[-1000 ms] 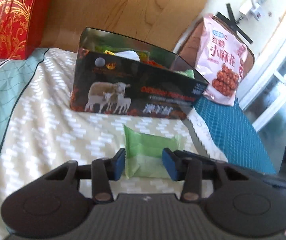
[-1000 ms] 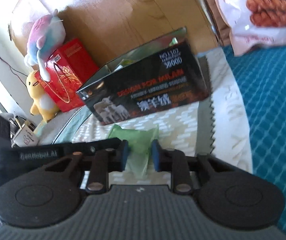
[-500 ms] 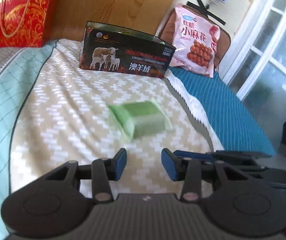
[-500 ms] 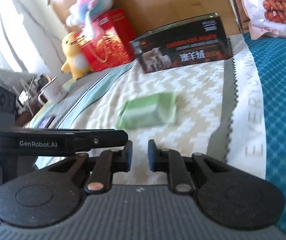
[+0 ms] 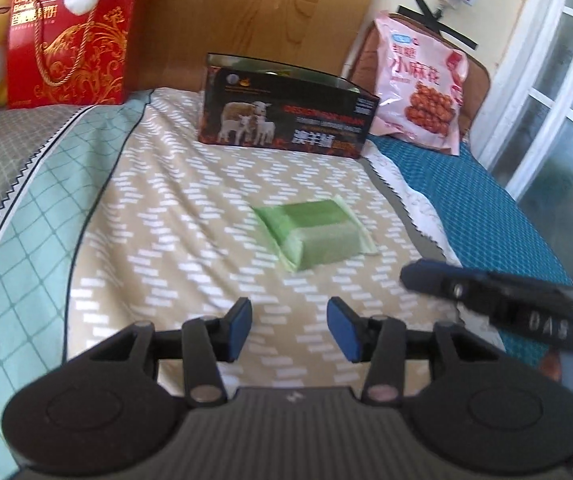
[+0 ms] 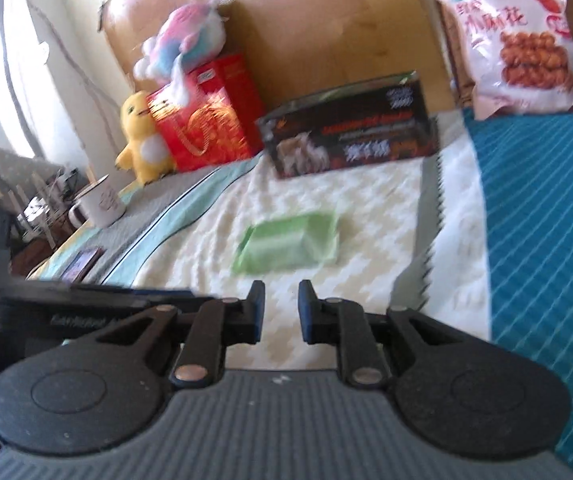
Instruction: Organize snacks
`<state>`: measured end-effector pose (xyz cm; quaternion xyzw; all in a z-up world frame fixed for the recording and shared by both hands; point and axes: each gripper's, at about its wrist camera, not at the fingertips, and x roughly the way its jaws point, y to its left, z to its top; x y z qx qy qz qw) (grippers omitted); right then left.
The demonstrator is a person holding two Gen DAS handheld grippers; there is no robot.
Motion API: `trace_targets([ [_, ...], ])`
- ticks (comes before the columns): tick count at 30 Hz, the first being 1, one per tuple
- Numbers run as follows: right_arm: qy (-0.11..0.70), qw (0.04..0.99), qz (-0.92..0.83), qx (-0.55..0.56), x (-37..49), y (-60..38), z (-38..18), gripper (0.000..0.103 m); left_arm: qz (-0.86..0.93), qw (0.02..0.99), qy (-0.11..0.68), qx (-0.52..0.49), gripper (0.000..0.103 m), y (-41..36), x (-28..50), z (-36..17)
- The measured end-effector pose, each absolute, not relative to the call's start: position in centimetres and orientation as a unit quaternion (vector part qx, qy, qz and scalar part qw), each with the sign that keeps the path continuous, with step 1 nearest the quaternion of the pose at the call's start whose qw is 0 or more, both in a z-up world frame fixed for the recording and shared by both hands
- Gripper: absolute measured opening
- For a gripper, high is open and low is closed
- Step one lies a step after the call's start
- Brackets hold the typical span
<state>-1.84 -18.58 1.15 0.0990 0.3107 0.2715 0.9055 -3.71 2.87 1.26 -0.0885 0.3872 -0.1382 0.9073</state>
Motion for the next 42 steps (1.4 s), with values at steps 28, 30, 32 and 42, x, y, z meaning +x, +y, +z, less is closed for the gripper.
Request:
trace_targets([
  [28, 0.376, 0.845, 0.299, 0.237, 5.0, -19.1, -1.5, 0.026, -0.175, 0.886, 0.394, -0.168, 0.038, 4.0, 2.3, 0.5],
  [30, 0.376, 0.845, 0.303, 0.23, 4.4, -19.0, -1.4, 0.026, -0.183, 0.883, 0.397, -0.171, 0.037, 4.2, 1.8, 0.5],
  [32, 0.381, 0.842, 0.308, 0.226, 3.7, -19.2, -1.3, 0.026, -0.192, 0.877, 0.403, -0.176, 0.037, 4.5, 1.0, 0.5],
  [42, 0.409, 0.818, 0.368, 0.168, -3.0, -20.5, -0.8, 0.027, -0.267, 0.853, 0.425, -0.143, 0.037, 4.2, -5.5, 0.6],
])
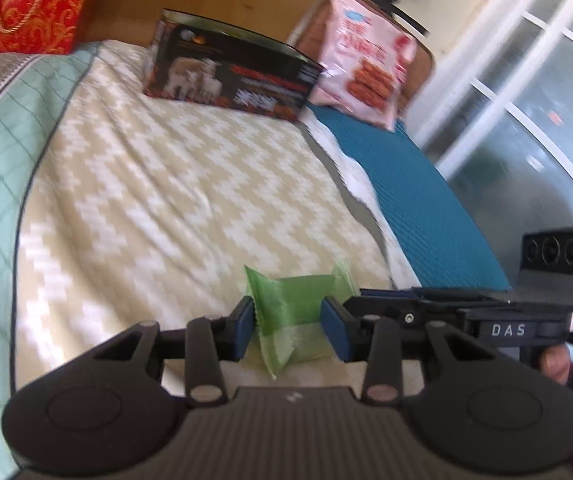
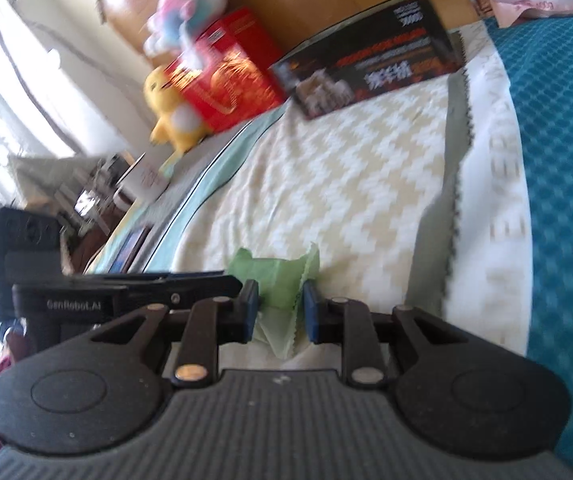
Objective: Organize snacks
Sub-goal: 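Carry the light green pack into the tin box and release it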
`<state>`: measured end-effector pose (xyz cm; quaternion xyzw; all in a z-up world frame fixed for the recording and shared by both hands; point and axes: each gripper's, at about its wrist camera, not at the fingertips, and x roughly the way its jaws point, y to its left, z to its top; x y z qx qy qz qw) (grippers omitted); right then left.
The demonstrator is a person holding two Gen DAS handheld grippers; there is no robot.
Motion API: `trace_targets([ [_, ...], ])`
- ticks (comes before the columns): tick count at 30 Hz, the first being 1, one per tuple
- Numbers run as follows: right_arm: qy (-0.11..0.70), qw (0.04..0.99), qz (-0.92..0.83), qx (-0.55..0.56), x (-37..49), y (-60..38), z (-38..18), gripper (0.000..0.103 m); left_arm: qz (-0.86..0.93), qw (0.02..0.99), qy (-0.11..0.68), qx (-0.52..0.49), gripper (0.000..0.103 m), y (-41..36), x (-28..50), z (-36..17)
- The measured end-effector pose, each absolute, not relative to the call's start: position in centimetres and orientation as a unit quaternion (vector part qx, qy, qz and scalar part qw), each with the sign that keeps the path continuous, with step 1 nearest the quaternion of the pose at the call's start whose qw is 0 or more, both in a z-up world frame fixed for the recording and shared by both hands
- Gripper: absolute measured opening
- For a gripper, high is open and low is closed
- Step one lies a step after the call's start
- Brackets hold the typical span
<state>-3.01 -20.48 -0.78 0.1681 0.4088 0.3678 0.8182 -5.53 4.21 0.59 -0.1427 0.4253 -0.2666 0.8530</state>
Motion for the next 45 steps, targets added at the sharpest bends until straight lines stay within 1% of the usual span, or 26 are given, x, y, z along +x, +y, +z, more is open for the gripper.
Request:
trace_targets([
  [6, 0.416, 0.805, 0.394, 0.155, -7.1, -21.4, -1.1, 0.029, -0.3, 0.844, 0.428, -0.122, 0.039, 3.7, -9.5, 0.2],
  [9, 0.409, 0.808, 0.393, 0.159, -7.8, -21.3, -1.4, 0.03, -0.3, 0.843, 0.426, -0.136, 0.041, 4.1, -10.2, 0.0],
  [11, 0.407, 0.807, 0.395, 0.165, -7.7, -21.3, -1.5, 0.035, -0.301, 0.84, 0.427, -0.148, 0.043, 4.4, -10.1, -0.1],
  [12, 0.405, 0.808, 0.397, 0.161, -7.7, -21.2, -1.4, 0.036, -0.302, 0.838, 0.428, -0.152, 0.044, 4.5, -10.1, -0.1],
  [15, 0.391, 0.816, 0.41, 0.113, -8.2, -20.4, -0.6, 0.044, -0.306, 0.834, 0.431, -0.158, 0.046, 4.7, -10.0, -0.1],
  [17, 0.38, 0.82, 0.422, 0.073, -8.8, -19.6, -0.2, 0.054, -0.309, 0.833, 0.431, -0.158, 0.048, 4.7, -10.0, -0.1],
  [19, 0.374, 0.822, 0.427, 0.043, -9.2, -19.0, -0.3, 0.057, -0.312, 0.833, 0.428, -0.159, 0.05, 4.8, -10.1, -0.1],
  [23, 0.373, 0.823, 0.427, 0.033, -9.2, -19.0, -0.5, 0.057, -0.313, 0.835, 0.425, -0.156, 0.051, 4.8, -10.2, -0.1],
  [27, 0.369, 0.828, 0.421, 0.022, -9.4, -18.6, -0.6, 0.057, -0.315, 0.837, 0.421, -0.153, 0.055, 4.5, -10.5, 0.0],
  [45, 0.361, 0.84, 0.404, -0.024, -10.2, -17.7, -0.5, 0.058, -0.31, 0.842, 0.417, -0.145, 0.054, 4.7, -11.3, 0.0],
])
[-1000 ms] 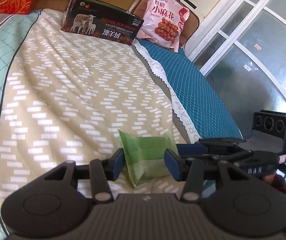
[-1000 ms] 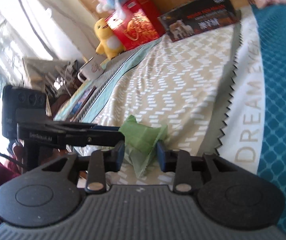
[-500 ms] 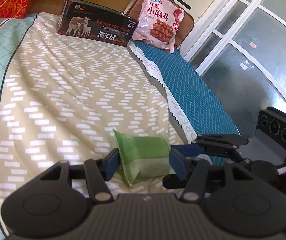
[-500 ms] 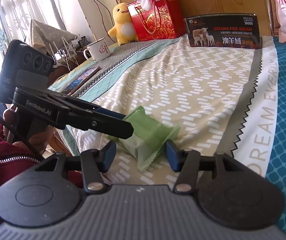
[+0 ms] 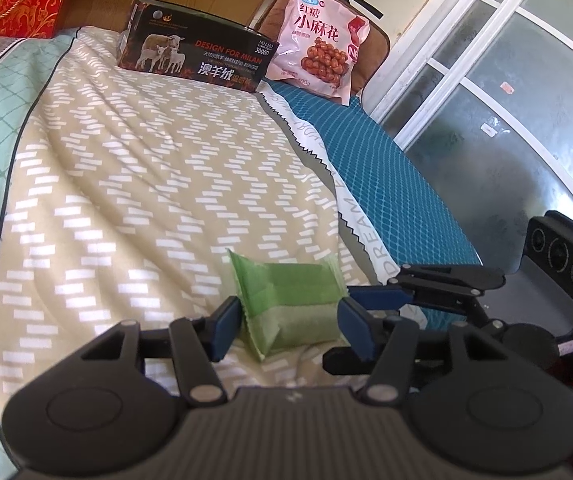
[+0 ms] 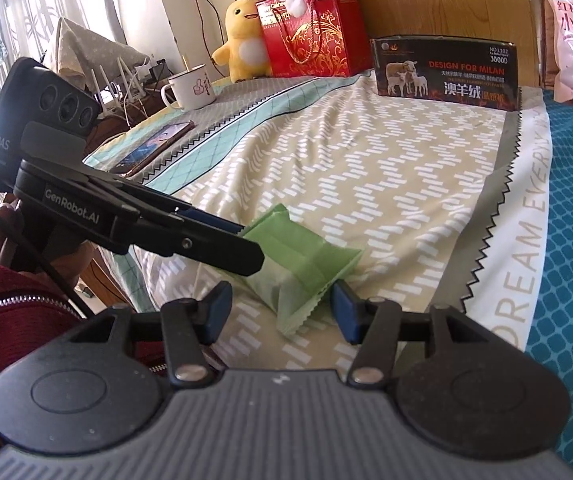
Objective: Organize snacks
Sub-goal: 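Carry the light green pack into the tin box and release it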
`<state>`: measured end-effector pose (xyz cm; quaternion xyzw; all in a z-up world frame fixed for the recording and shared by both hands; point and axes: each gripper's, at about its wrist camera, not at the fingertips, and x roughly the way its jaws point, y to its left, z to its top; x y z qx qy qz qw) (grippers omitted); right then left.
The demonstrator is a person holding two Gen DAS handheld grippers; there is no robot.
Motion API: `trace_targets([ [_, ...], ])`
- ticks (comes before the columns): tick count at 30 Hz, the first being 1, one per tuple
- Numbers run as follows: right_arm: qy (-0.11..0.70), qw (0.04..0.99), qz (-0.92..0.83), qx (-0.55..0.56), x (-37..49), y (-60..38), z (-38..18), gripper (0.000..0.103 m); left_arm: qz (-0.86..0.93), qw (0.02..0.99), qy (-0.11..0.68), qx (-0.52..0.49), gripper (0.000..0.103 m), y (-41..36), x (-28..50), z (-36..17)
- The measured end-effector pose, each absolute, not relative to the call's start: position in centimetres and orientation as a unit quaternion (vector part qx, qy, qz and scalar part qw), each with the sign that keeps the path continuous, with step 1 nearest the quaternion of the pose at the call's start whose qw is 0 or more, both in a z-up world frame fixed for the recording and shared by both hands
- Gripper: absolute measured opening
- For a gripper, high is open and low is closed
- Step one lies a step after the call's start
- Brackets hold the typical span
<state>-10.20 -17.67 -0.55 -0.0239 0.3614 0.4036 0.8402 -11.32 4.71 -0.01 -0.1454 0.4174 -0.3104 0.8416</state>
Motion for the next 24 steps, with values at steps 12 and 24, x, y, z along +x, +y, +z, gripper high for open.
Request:
trace_targets([
  [12, 0.36, 0.841, 0.403, -0.034, -10.2, -17.3, -0.5, 0.056, -0.302, 0.847, 0.418, -0.132, 0.051, 4.1, -11.6, 0.2],
  [24, 0.338, 0.852, 0.394, -0.059, -9.3, -16.6, 0.5, 0.035, -0.296, 0.854, 0.403, -0.144, 0.045, 5.5, -10.5, 1.1],
])
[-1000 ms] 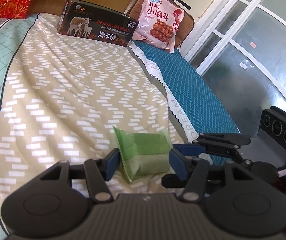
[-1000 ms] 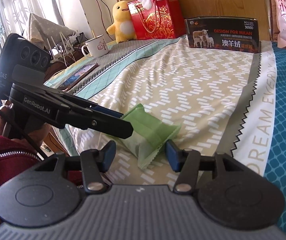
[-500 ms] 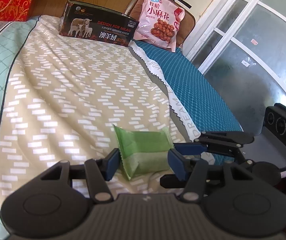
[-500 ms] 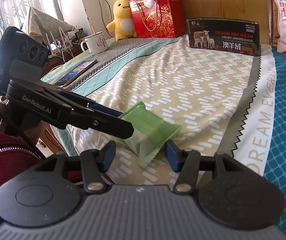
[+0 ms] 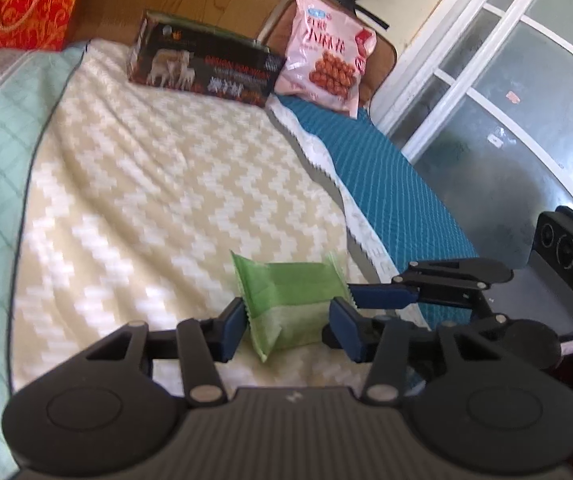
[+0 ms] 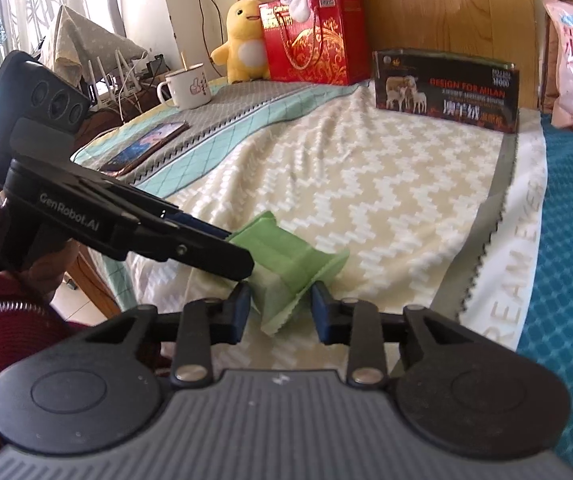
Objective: Organize snacks
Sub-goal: 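Carry the light green pack into the tin box and release it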
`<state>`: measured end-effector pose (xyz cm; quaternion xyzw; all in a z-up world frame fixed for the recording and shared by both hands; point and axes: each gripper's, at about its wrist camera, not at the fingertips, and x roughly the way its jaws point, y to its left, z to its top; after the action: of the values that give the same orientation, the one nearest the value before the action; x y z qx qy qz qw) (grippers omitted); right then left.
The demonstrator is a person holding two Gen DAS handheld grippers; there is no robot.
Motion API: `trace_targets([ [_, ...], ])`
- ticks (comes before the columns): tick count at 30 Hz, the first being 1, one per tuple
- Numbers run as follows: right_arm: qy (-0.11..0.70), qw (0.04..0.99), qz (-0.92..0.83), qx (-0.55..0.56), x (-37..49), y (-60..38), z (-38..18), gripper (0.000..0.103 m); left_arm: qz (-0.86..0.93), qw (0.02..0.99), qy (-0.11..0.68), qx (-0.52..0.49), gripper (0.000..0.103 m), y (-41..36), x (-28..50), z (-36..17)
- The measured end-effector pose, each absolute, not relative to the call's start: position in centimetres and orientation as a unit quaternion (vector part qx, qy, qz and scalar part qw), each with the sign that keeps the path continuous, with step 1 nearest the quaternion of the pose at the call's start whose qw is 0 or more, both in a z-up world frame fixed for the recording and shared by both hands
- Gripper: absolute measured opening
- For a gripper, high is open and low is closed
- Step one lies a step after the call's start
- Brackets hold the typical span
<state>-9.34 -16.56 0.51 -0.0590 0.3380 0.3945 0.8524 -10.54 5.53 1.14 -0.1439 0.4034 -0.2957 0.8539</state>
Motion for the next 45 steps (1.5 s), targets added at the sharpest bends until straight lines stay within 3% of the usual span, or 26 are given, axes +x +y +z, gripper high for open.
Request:
trace_targets([
  [8, 0.281, 0.885, 0.37, -0.04, -3.5, -15.8, 2.9, 0.032, -0.283, 0.89, 0.339, -0.114, 0.045, 5.1, -3.3, 6.0],
  [14, 0.243, 0.913, 0.327, -0.02, 4.5, -15.9, 5.4, 0.032, -0.27, 0.902, 0.318, -0.113, 0.045, 3.6, 6.8, 8.7],
  [22, 0.229, 0.933, 0.277, 0.007, 15.5, -16.8, 5.8, 0.032, -0.253, 0.898, 0.329, -0.144, 0.046, 1.7, 19.4, 7.7],
  [27, 0.241, 0.938, 0.249, -0.002, 18.8, -16.4, 3.9, 0.034, -0.221, 0.904, 0.343, -0.132, 0.053, 0.5, 23.8, 5.6],
  [29, 0.225, 0.947, 0.229, -0.005, 19.1, -16.4, 3.7, 0.045, -0.195, 0.914, 0.335, -0.119, 0.056, 0.1, 24.1, 5.4],
  [39, 0.211, 0.952, 0.213, 0.056, 12.2, -18.8, 4.8, 0.046, -0.141, 0.938, 0.291, -0.125, 0.056, 1.9, 17.0, 7.4],
  [45, 0.244, 0.945, 0.192, 0.103, 5.9, -19.2, 2.3, 0.05, -0.102, 0.94, 0.315, -0.078, 0.063, 0.8, 9.1, 4.5],
])
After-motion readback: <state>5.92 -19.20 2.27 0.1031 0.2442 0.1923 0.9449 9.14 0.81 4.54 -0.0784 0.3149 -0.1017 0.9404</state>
